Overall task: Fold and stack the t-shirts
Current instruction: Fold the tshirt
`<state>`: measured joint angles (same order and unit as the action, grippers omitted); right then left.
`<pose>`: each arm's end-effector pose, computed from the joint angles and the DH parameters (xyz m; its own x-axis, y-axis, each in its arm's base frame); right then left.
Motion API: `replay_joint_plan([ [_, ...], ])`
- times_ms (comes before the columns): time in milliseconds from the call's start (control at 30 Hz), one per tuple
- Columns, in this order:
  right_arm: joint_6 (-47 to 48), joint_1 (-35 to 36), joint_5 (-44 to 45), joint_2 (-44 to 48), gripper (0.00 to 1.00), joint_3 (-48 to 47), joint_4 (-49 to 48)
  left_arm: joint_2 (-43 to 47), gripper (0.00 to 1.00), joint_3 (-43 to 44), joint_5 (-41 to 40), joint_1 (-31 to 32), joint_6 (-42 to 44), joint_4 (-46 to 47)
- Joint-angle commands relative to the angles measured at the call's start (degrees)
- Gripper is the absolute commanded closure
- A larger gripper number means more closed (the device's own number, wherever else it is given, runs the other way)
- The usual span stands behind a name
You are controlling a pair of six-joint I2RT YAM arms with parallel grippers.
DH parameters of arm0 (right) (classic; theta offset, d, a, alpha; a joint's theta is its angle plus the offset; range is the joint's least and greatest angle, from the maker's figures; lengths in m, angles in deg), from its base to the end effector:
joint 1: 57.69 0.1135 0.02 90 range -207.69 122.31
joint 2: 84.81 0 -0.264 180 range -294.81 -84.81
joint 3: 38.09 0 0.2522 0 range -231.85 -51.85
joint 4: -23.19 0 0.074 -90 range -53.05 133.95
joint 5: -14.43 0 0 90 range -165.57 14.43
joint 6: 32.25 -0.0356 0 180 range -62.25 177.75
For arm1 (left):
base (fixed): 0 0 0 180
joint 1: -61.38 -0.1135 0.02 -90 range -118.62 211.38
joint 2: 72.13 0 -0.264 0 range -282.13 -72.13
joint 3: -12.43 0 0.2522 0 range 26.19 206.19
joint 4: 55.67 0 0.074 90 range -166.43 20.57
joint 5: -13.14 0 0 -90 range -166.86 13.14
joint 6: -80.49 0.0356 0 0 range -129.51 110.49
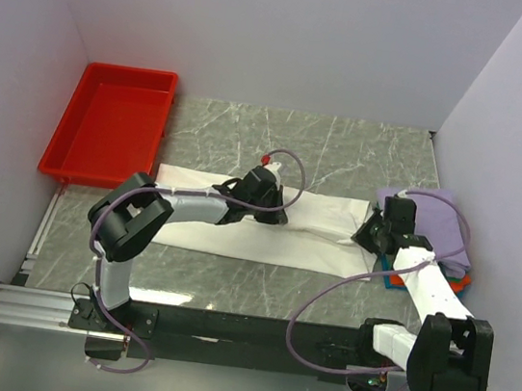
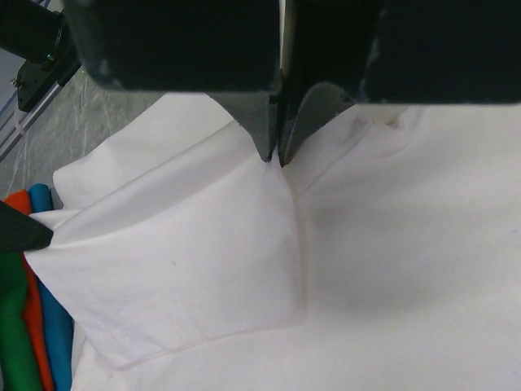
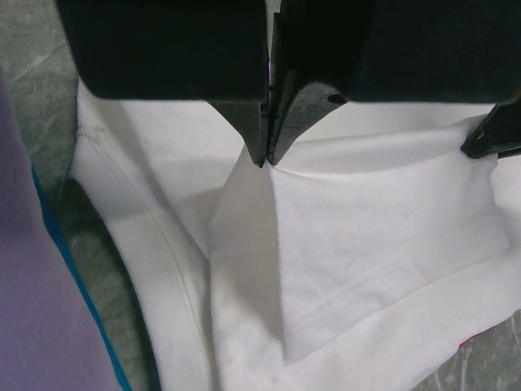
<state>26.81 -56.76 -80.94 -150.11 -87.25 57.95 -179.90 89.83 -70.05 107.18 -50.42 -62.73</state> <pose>0.2209 0.0069 0.1983 -0.7042 0.5005 -0.5036 0.3345 0.8595 0.3865 0.2793 -0.2933 0.1709 -0.8294 -0.0798 -0.5529 0.3101 0.7575 -0.5745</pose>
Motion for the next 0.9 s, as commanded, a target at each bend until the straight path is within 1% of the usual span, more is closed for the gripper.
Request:
replay_joint_plan([
  [0,-0.09,-0.66,1.68,2.89,1.0,1.03,1.42,3.09,0.99,-1.85,0.05,0.25,1.18,2.09],
  [267,-2.11,-0.58,-3.42,4.39,1.0,4.63,-0.07,3.26,0.99,-5.1,0.49,0.34,0.21,4.02],
  [300,-2.46,-0.58,-4.9,4.56,0.95,5.59,-0.34,3.26,0.99,-5.19,0.4,0.25,0.21,4.11],
  [367,-3.16,-0.66,-6.05,5.53,0.85,6.56,-1.13,3.18,0.93,-5.19,0.57,0.25,0.39,4.29],
  [400,-3.42,-0.67,-6.49,6.05,0.69,7.18,-1.22,3.26,0.85,-5.19,0.31,0.34,0.39,4.2],
  [433,-3.6,-0.58,-6.67,6.93,0.64,7.18,-1.04,3.44,0.74,-5.1,0.22,0.25,0.3,4.03],
  [467,-3.52,-0.66,-6.76,7.46,0.57,7.01,-0.78,3.96,0.69,-5.1,0.14,0.34,0.39,4.02],
  [500,-3.51,-0.58,-6.59,8.07,0.54,6.57,-0.34,4.4,0.58,-5.1,-0.04,0.34,0.65,3.85],
  [533,-3.43,-0.66,-6.24,9.21,0.53,6.22,0.79,4.93,0.52,-4.93,-0.3,0.25,0.65,3.67],
  [600,-3.34,-0.58,-5.8,10.53,0.52,4.47,1.77,6.86,0.48,-4.93,-0.74,0.25,1.17,2.62],
  [633,-3.34,-0.58,-4.93,11.67,0.52,3.85,2.55,7.65,0.46,-4.58,-2.22,0.17,1.27,1.92],
  [667,-3.51,-0.58,-4.92,12.21,0.51,2.71,2.56,9.14,0.45,-4.49,-3.2,0.25,1.44,1.22],
  [700,-3.69,-0.58,-5.09,12.3,0.51,2.09,2.21,9.85,0.46,-4.14,-6.08,0.25,1.36,-0.96],
  [733,-3.78,-0.66,-5.27,11.95,0.5,1.48,2.04,10.46,0.46,-3.35,-6.63,0.17,1.27,-2.29],
  [767,-3.95,-0.67,-5.88,11.34,0.51,0.17,1.95,11.08,0.47,-2.65,-9.77,0.08,1.01,-3.96],
  [800,-4.04,-0.58,-6.23,10.72,0.51,-0.37,1.6,11.26,0.53,-1.86,-11.8,-0.18,-0.13,-6.32],
  [833,-4.74,-0.23,-6.41,9.33,0.51,-0.72,0.64,11.35,0.56,-0.54,-15.56,-0.53,-0.75,-10.35],
  [867,-5.09,0.91,-6.32,8.44,0.51,-1.25,0.02,11.44,0.58,-0.18,-17.34,-1.49,-2.41,-12.3],
])
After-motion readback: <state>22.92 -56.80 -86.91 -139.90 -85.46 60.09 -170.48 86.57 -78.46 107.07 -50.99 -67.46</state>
